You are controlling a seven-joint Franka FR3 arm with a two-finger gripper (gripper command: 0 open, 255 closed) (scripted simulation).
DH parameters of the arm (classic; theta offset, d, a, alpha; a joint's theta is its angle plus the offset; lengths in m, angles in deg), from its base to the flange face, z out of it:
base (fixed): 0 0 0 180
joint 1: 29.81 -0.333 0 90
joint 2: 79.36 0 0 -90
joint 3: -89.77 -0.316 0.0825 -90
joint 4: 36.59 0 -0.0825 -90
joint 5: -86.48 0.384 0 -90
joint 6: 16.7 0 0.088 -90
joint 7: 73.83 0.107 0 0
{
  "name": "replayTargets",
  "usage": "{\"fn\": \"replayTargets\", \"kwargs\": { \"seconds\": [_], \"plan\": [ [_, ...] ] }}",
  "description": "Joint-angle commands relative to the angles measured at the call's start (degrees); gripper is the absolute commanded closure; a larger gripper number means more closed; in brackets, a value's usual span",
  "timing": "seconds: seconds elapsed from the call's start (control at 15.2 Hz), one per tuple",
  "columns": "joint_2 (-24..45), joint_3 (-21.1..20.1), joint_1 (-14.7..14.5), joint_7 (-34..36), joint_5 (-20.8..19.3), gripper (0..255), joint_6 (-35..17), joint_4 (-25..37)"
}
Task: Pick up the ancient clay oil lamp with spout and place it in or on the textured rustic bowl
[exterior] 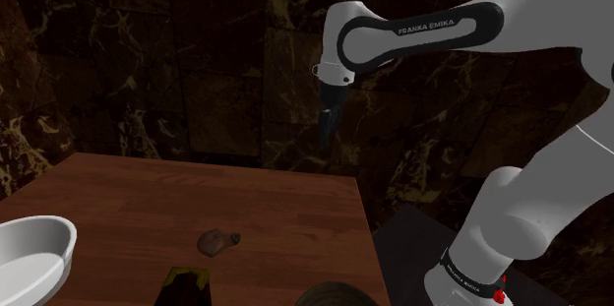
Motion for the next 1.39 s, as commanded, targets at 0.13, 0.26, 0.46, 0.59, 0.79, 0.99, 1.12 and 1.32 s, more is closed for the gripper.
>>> {"fn": "replayTargets", "kwargs": {
  "seconds": [0.13, 0.26, 0.46, 0.59, 0.79, 0.99, 1.12, 1.32],
  "plan": [
    [6.73, -1.32, -1.91, -1.87, 2.2, 0, -3.67, 2.93],
    [10.18, -2.02, -2.78, -2.86, 3.16, 0, -5.26, 4.73],
    [15.36, -3.14, -4.06, -4.32, 4.46, 0, -7.29, 7.8],
    [18.81, -3.95, -4.88, -5.25, 5.21, 0, -8.42, 10.08],
    [23.98, -5.22, -6.1, -6.57, 6.13, 0, -9.79, 13.84],
    [29.13, -6.54, -7.36, -7.77, 6.77, 0, -10.76, 18.0],
    [32.57, -7.4, -8.26, -8.5, 7.05, 0, -11.19, 20.99],
    [37.73, -8.68, -9.71, -9.51, 7.25, 0, -11.51, 25.84]
  ]
}}
